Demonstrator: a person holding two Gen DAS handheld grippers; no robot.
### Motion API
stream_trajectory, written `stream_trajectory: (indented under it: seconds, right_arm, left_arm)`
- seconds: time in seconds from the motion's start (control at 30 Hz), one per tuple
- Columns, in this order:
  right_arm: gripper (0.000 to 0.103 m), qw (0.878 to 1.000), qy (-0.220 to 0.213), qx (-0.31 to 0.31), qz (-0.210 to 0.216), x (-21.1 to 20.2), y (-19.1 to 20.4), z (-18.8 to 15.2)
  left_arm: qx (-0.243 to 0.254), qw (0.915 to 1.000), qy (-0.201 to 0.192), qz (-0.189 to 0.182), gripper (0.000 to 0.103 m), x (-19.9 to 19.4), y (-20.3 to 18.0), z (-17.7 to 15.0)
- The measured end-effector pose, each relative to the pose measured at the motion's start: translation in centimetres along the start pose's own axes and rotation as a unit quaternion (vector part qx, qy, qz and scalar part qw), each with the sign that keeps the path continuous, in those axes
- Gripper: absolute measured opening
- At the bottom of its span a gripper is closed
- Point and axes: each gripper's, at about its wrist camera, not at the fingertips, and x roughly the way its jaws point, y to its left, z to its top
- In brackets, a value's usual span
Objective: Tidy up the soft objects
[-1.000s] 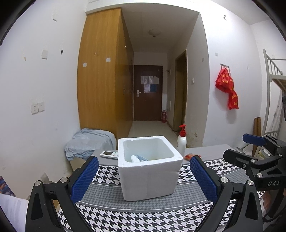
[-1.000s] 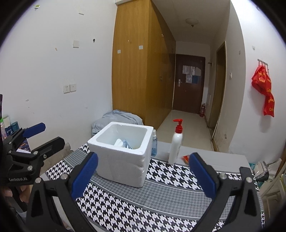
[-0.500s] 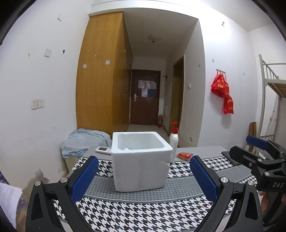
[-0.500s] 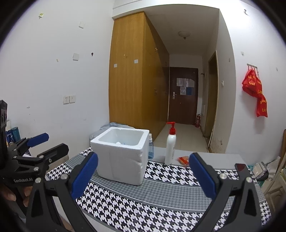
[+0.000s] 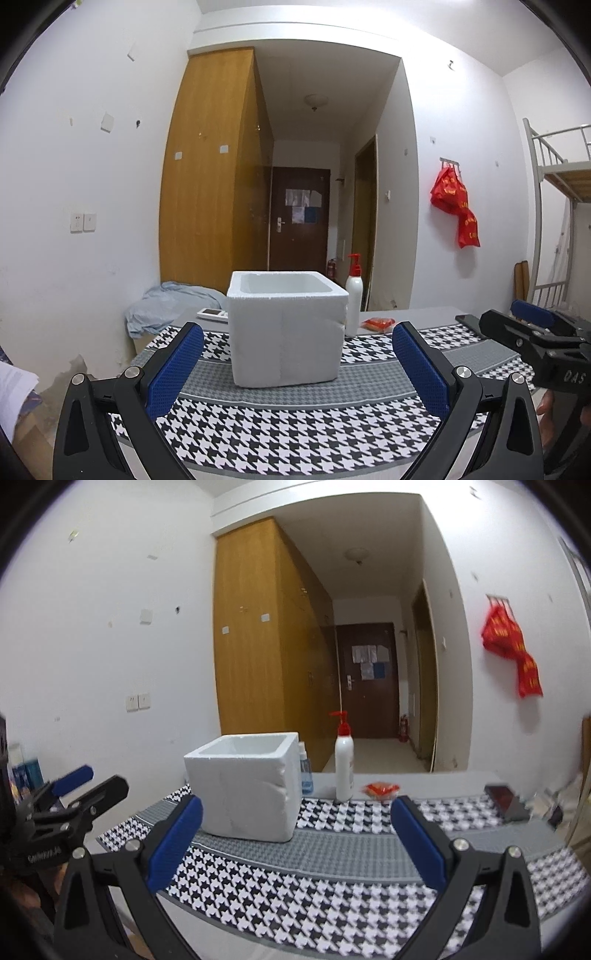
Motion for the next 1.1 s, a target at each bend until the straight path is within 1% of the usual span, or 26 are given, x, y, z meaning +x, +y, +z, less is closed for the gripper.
stream_trajectory:
  seconds: [0.07, 0.17, 0.27, 0.37, 0.43, 0.77, 1.1]
  right_arm:
    - [0.103, 1.000, 0.003, 0.005, -0.006, 0.0, -0.2, -0.6]
    - [0.103, 1.000, 0.005, 0.003, -0.007, 0.0, 0.0, -1.4]
    - [0.103, 1.000, 0.006, -0.009, -0.017, -0.1, 0.6, -2.0]
    - [0.103, 1.000, 0.008, -0.022, -0.021, 0.0, 1.2, -2.6]
    - [0.103, 1.000, 0.014, -0.019, -0.017, 0.3, 1.2, -2.6]
    - [0.103, 0.999, 0.018, -0.011, -0.028, 0.9, 0.2, -2.3]
    - [0.103, 0.999, 0.023, -0.008, -0.024, 1.3, 0.0, -2.5]
  left_arm:
    - [0.005, 1.0000, 0.000, -0.003, 0.102, -0.2, -0.1, -0.6]
    - [0.005, 0.9999, 0.011, -0.004, 0.102, 0.0, -0.2, -1.2]
    - [0.009, 0.9997, 0.023, -0.005, 0.102, 0.4, -0.3, -2.0]
    - [0.006, 0.9994, 0.033, -0.009, 0.102, 0.9, -0.2, -2.3]
    - [0.006, 0.9993, 0.037, -0.010, 0.102, 1.0, -0.2, -2.3]
    - [0.008, 0.9992, 0.037, -0.016, 0.102, 2.0, -0.6, -2.2]
    - [0.009, 0.9992, 0.036, -0.016, 0.102, 2.3, -0.7, -2.1]
